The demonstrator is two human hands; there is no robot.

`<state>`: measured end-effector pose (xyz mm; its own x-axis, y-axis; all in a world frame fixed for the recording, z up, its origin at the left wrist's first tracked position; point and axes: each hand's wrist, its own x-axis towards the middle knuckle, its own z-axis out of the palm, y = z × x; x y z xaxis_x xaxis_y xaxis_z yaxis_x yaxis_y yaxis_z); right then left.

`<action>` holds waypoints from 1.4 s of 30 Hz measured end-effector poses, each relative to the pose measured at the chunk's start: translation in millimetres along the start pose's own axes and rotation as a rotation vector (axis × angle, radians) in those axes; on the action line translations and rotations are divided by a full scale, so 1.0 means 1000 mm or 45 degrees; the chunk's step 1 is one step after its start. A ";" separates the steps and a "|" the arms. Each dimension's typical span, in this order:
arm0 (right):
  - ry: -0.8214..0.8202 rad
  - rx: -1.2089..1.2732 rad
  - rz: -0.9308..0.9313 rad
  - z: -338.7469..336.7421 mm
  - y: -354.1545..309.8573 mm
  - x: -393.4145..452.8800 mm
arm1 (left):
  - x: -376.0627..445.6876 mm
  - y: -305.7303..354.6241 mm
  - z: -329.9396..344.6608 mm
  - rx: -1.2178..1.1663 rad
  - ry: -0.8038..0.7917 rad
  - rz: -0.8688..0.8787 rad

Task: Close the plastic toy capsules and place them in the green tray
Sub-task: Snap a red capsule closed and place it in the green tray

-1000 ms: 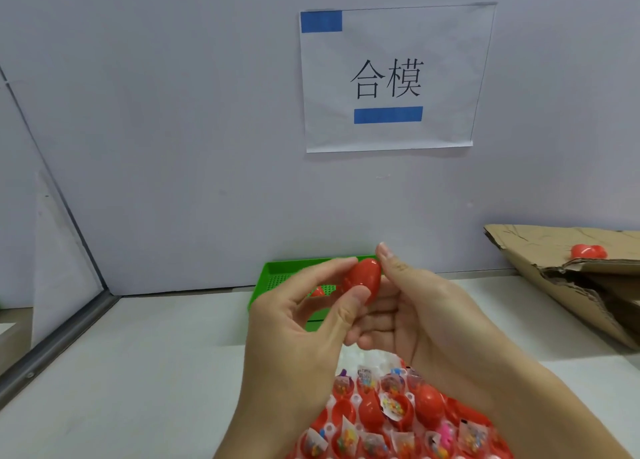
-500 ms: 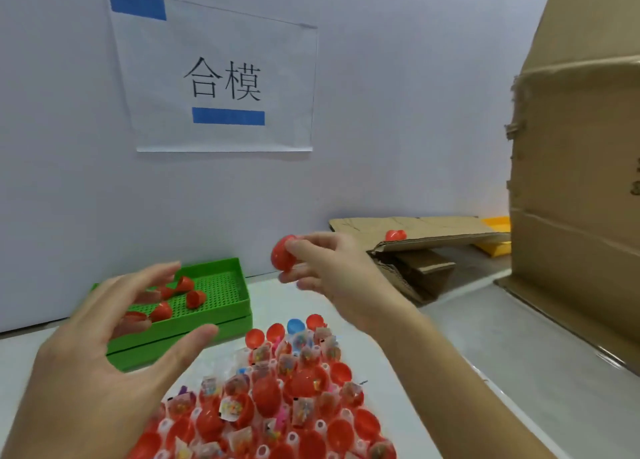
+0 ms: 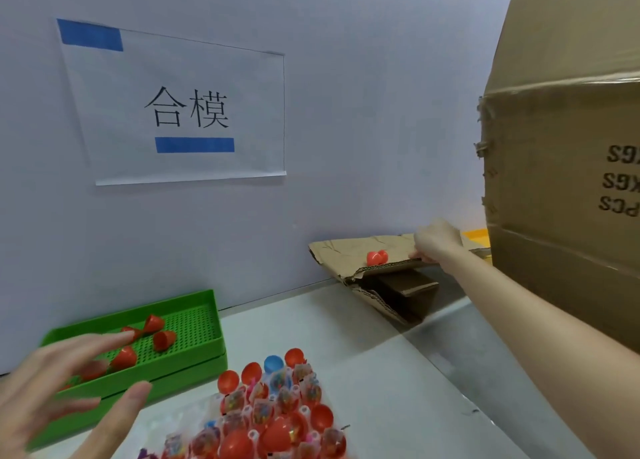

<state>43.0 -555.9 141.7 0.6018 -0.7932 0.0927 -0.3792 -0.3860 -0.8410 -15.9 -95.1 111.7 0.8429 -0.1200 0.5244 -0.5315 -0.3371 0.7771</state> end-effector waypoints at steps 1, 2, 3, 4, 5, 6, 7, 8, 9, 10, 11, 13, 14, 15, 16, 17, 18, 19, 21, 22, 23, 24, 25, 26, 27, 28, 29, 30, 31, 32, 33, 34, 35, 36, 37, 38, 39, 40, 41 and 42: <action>0.036 -0.070 -0.073 0.001 0.003 -0.004 | -0.001 0.005 0.000 0.015 0.010 0.032; 0.055 -0.120 -0.141 0.005 0.008 -0.007 | -0.002 -0.002 -0.002 0.056 0.020 0.083; 0.045 -0.155 -0.218 0.009 0.014 -0.009 | -0.002 -0.004 -0.001 0.097 0.025 0.095; 0.023 -0.166 -0.272 0.012 0.016 -0.010 | -0.004 -0.006 0.001 0.115 0.030 0.095; 0.004 -0.183 -0.306 0.015 0.016 -0.011 | -0.006 -0.009 0.003 0.140 0.018 0.120; -0.003 -0.190 -0.330 0.017 0.017 -0.012 | -0.007 -0.008 0.003 0.132 0.005 0.150; -0.011 -0.194 -0.345 0.018 0.016 -0.013 | -0.007 -0.009 0.002 0.104 0.006 0.152; -0.011 -0.200 -0.345 0.019 0.015 -0.013 | -0.006 -0.007 0.000 0.075 0.001 0.142; -0.011 -0.207 -0.350 0.020 0.014 -0.013 | -0.006 -0.005 -0.001 0.070 0.008 0.150; -0.013 -0.223 -0.356 0.020 0.014 -0.014 | -0.004 -0.004 -0.002 0.073 0.005 0.139; -0.014 -0.253 -0.369 0.020 0.012 -0.013 | -0.002 -0.004 -0.003 0.071 0.003 0.126; -0.015 -0.368 -0.420 0.018 0.008 -0.011 | 0.000 -0.008 -0.004 0.088 0.000 0.104; -0.027 -0.435 -0.450 0.018 0.004 -0.010 | 0.000 -0.009 -0.005 0.111 0.006 0.122; -0.067 -0.494 -0.464 0.018 0.000 -0.008 | -0.001 -0.011 -0.005 0.124 0.007 0.139; -0.128 -0.544 -0.469 0.020 -0.005 -0.006 | -0.001 -0.014 -0.006 0.159 0.009 0.170; -0.214 -0.594 -0.463 0.023 -0.010 -0.003 | -0.002 -0.015 -0.006 0.181 -0.008 0.195; -0.297 -0.650 -0.456 0.025 -0.015 0.000 | -0.002 -0.017 -0.007 0.205 -0.005 0.228; -0.378 -0.714 -0.440 0.029 -0.020 0.003 | -0.002 -0.019 -0.008 0.226 -0.003 0.248; -0.501 -0.831 -0.417 0.037 -0.026 0.009 | 0.001 -0.022 -0.011 0.257 0.003 0.250; -0.541 -0.882 -0.413 0.040 -0.027 0.012 | 0.003 -0.023 -0.012 0.265 0.005 0.242; -0.572 -0.926 -0.408 0.044 -0.027 0.015 | 0.005 -0.025 -0.012 0.256 0.019 0.237; -0.591 -0.956 -0.405 0.047 -0.026 0.017 | 0.006 -0.027 -0.012 0.251 0.030 0.237; -0.595 -0.974 -0.407 0.049 -0.025 0.020 | 0.007 -0.030 -0.013 0.244 0.034 0.237; -0.582 -0.974 -0.416 0.051 -0.023 0.023 | 0.008 -0.030 -0.013 0.244 0.028 0.230; -0.559 -0.956 -0.426 0.052 -0.021 0.026 | 0.009 -0.032 -0.013 0.252 0.019 0.221; -0.530 -0.916 -0.431 0.052 -0.020 0.028 | 0.009 -0.032 -0.014 0.264 0.006 0.213; -0.500 -0.852 -0.436 0.051 -0.019 0.028 | 0.009 -0.031 -0.014 0.272 -0.007 0.211; -0.468 -0.773 -0.448 0.050 -0.020 0.027 | 0.008 -0.029 -0.014 0.268 -0.016 0.210; -0.440 -0.686 -0.476 0.049 -0.022 0.023 | 0.006 -0.024 -0.014 0.257 -0.006 0.223; -0.419 -0.589 -0.518 0.047 -0.025 0.016 | 0.003 -0.019 -0.013 0.252 0.007 0.241; -0.418 -0.474 -0.571 0.045 -0.030 0.005 | -0.001 -0.015 -0.012 0.260 0.022 0.269; -0.450 -0.328 -0.629 0.043 -0.036 -0.009 | -0.005 -0.009 -0.011 0.286 0.024 0.286; -0.507 -0.147 -0.685 0.040 -0.042 -0.028 | -0.009 -0.002 -0.010 0.309 0.021 0.304; -0.572 0.044 -0.746 0.038 -0.047 -0.050 | -0.012 0.004 -0.009 0.320 0.018 0.311; -0.634 0.206 -0.815 0.036 -0.053 -0.075 | -0.015 0.010 -0.008 0.305 0.019 0.323; -0.687 0.321 -0.891 0.035 -0.057 -0.102 | -0.019 0.016 -0.007 0.263 0.022 0.312; -0.735 0.389 -0.970 0.035 -0.061 -0.130 | -0.022 0.023 -0.006 0.182 0.038 0.276; -0.780 0.437 -1.042 0.036 -0.064 -0.156 | -0.025 0.030 -0.005 0.073 0.057 0.201; -0.828 0.476 -1.101 0.038 -0.065 -0.182 | -0.028 0.036 -0.003 -0.048 0.057 0.091; -0.878 0.504 -1.148 0.042 -0.066 -0.206 | -0.030 0.042 -0.003 -0.150 0.038 -0.031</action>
<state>-26.7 -347.3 155.5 0.8349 0.1532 0.5287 0.5410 -0.4053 -0.7369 -63.7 -103.3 130.0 0.8540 -0.0849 0.5133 -0.5181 -0.2270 0.8246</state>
